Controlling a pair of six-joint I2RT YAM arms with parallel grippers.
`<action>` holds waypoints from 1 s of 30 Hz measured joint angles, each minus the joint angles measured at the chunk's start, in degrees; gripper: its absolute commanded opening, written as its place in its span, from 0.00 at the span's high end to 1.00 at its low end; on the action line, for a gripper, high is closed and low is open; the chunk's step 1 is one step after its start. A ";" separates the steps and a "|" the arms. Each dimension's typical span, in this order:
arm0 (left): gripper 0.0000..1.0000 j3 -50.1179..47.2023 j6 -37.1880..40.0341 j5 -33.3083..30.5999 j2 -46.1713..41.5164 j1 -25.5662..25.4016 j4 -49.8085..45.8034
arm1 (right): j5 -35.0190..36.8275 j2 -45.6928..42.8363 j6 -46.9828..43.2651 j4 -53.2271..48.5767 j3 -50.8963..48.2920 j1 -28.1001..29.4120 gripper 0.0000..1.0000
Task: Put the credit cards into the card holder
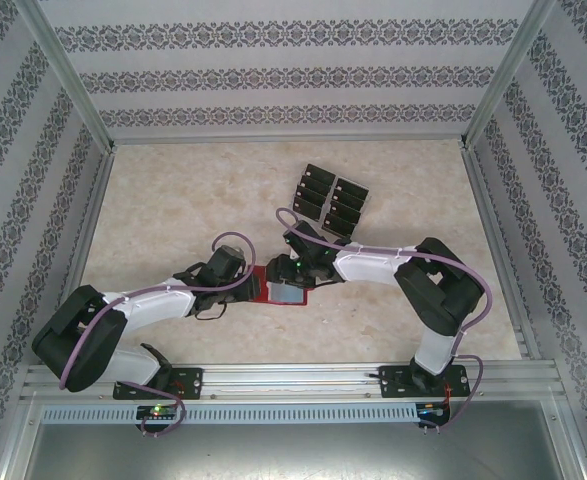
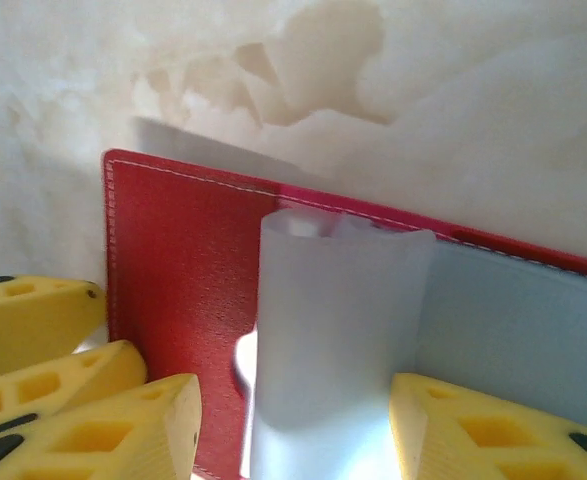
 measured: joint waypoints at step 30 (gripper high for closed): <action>0.37 -7.65 -2.27 0.33 -6.64 0.00 7.87 | -7.82 4.17 6.93 10.91 0.07 -1.01 0.47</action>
